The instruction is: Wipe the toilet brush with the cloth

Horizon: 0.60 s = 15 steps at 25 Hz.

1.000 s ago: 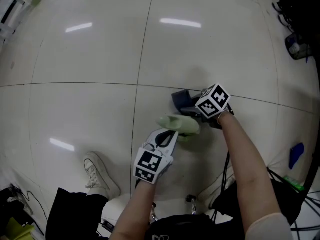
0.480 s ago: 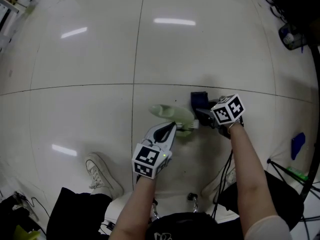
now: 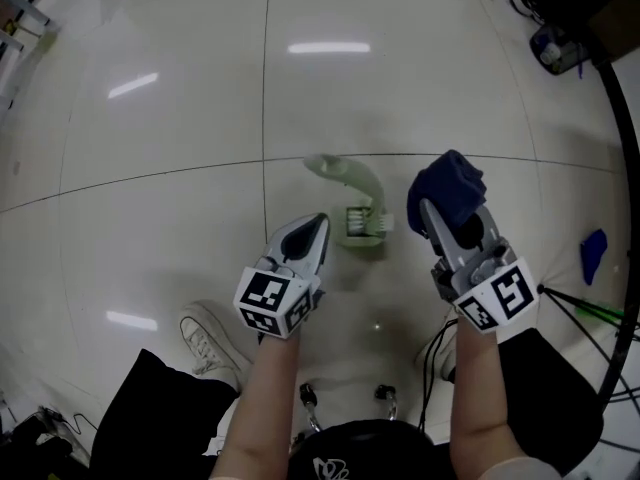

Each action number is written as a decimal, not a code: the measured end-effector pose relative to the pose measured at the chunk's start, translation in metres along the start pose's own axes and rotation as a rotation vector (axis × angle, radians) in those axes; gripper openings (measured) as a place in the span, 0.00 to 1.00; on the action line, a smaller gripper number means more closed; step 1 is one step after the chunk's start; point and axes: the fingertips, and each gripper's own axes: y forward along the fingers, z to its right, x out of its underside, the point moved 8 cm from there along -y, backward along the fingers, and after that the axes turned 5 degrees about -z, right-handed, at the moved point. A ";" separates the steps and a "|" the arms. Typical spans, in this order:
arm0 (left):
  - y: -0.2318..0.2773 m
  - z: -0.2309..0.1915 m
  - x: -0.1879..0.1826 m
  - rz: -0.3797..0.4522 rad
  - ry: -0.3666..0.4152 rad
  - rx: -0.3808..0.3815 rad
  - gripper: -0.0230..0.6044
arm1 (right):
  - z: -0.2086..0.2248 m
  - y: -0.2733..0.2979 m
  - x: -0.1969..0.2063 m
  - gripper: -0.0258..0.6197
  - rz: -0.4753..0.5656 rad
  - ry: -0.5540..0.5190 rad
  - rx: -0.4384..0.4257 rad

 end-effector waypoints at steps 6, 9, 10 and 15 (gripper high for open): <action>-0.050 -0.013 -0.012 0.099 -0.004 -0.045 0.05 | -0.076 -0.004 -0.018 0.13 0.105 -0.035 -0.194; -0.073 -0.019 -0.004 0.111 -0.019 -0.069 0.05 | -0.112 0.028 0.018 0.13 -0.037 0.042 -0.145; -0.078 -0.020 -0.001 0.113 -0.021 -0.075 0.05 | -0.120 0.039 0.032 0.13 -0.090 0.084 -0.106; -0.097 -0.029 0.020 0.097 -0.038 -0.090 0.05 | -0.136 0.081 0.101 0.13 -0.234 0.374 0.097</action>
